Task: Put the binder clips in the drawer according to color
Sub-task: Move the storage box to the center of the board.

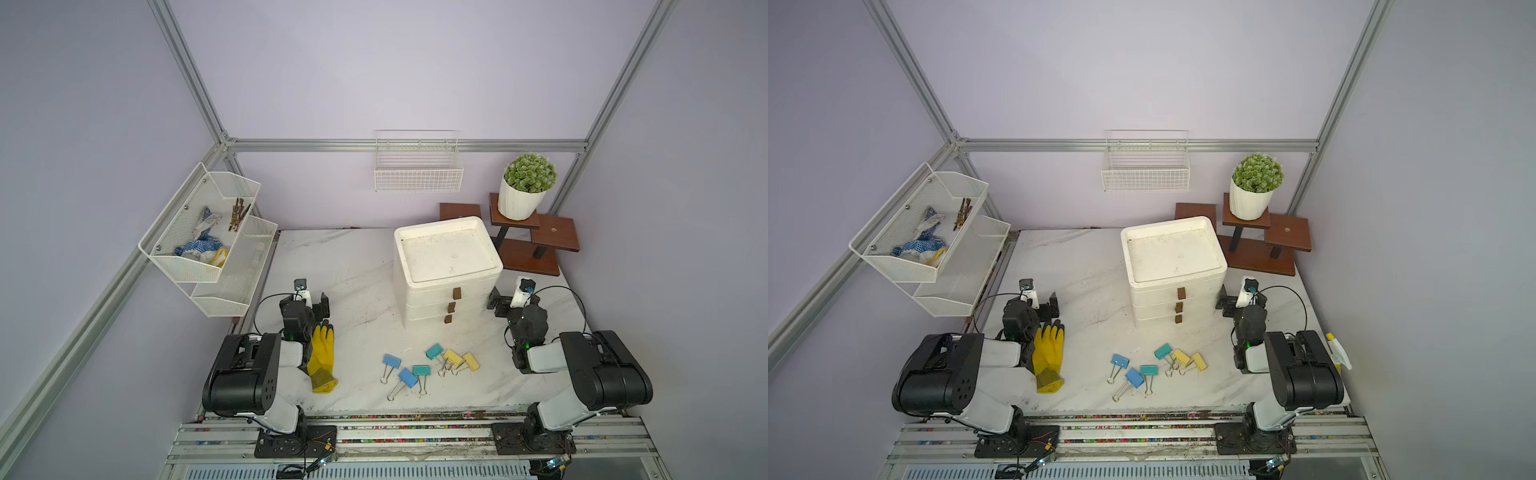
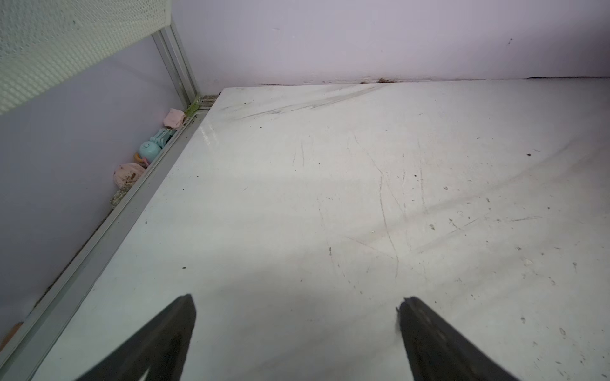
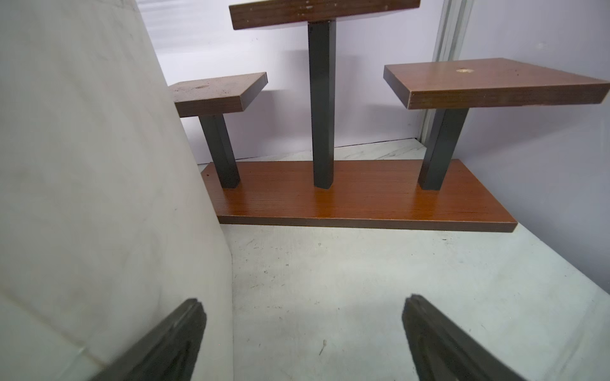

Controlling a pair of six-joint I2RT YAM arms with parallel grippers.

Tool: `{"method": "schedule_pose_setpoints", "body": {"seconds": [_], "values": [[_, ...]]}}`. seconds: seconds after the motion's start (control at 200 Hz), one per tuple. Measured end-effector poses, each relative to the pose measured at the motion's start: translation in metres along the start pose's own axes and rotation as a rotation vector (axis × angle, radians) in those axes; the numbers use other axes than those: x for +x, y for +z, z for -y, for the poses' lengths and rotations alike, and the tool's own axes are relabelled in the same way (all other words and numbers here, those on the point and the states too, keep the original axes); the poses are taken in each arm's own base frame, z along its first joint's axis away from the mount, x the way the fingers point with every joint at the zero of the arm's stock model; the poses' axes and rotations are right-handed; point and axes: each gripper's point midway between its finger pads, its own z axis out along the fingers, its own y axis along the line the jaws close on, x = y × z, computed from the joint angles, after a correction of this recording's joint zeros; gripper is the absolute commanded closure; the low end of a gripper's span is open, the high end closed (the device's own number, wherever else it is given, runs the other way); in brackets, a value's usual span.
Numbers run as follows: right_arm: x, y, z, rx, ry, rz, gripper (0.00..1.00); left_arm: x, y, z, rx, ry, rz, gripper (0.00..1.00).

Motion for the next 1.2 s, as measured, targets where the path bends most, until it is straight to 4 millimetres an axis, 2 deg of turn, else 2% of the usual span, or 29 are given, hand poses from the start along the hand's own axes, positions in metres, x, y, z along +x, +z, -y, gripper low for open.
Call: {"method": "schedule_pose_setpoints", "body": {"seconds": [0.945,1.005,1.07,1.14,1.2], "values": [[-0.003,-0.004,0.004,0.024,0.007,0.01,0.01,0.0,0.0,0.0,0.003,0.001,0.002,0.0],[-0.011,-0.011,0.007,0.041,0.013,0.03,0.01,-0.003,-0.002,0.001,0.008,0.008,0.004,0.0],[-0.031,-0.019,0.01,0.06,0.027,0.071,0.01,-0.012,-0.009,0.0,0.01,0.008,0.012,0.0],[-0.059,-0.027,0.011,0.067,0.038,0.137,0.01,-0.036,-0.021,-0.001,0.011,0.001,0.055,0.0],[-0.088,-0.035,0.011,0.073,0.048,0.199,0.01,-0.067,-0.031,-0.001,0.014,-0.012,0.113,0.0]]}}
